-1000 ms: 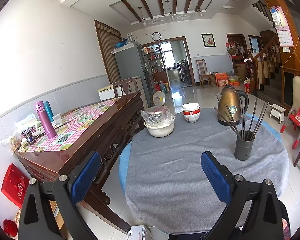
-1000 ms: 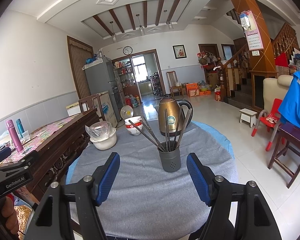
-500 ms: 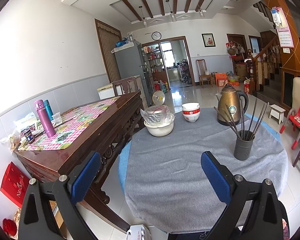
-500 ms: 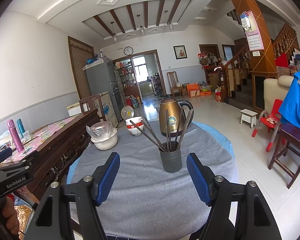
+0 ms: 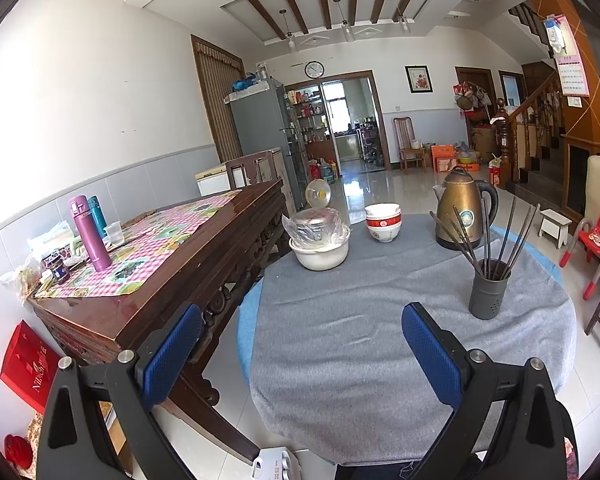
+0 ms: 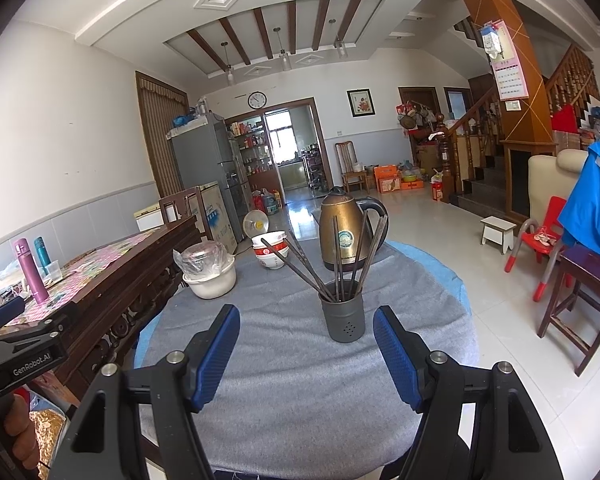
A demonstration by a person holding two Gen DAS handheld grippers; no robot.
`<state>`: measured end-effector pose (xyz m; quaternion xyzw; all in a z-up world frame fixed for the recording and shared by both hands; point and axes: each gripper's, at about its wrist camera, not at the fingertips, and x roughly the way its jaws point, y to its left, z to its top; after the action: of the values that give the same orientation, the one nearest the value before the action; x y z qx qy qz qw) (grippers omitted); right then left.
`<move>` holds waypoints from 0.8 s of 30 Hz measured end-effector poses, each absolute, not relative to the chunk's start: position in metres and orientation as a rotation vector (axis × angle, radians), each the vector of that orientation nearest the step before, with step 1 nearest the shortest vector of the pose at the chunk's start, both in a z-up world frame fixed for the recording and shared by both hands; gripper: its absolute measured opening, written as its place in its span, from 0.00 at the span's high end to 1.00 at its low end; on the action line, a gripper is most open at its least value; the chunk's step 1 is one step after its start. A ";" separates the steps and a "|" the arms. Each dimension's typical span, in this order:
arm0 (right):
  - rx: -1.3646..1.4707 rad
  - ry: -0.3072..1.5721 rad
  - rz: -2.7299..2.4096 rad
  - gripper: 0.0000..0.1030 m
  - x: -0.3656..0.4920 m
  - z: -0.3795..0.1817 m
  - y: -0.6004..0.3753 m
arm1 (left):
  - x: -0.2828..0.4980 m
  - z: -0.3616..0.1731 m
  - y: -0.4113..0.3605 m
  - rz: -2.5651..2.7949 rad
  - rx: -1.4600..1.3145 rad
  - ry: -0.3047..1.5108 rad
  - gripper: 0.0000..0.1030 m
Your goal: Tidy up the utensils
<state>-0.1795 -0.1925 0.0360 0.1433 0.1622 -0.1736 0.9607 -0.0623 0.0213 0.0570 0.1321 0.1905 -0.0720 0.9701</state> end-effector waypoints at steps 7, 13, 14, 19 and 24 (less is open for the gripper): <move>0.290 0.329 -0.351 0.29 -0.179 0.036 -0.192 | -0.061 0.057 0.023 -0.143 0.260 0.388 0.03; 0.292 0.329 -0.352 0.29 -0.179 0.034 -0.192 | -0.060 0.055 0.023 -0.143 0.262 0.394 0.03; 0.291 0.328 -0.353 0.29 -0.179 0.035 -0.192 | -0.059 0.055 0.024 -0.142 0.262 0.396 0.03; 0.292 0.328 -0.352 0.29 -0.179 0.034 -0.191 | -0.059 0.054 0.024 -0.140 0.264 0.399 0.03; 0.293 0.329 -0.351 0.29 -0.179 0.034 -0.191 | -0.059 0.055 0.024 -0.140 0.263 0.399 0.03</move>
<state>-0.1788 -0.1908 0.0341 0.1444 0.1622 -0.1734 0.9606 -0.0588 0.0239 0.0546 0.1303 0.1973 -0.0695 0.9692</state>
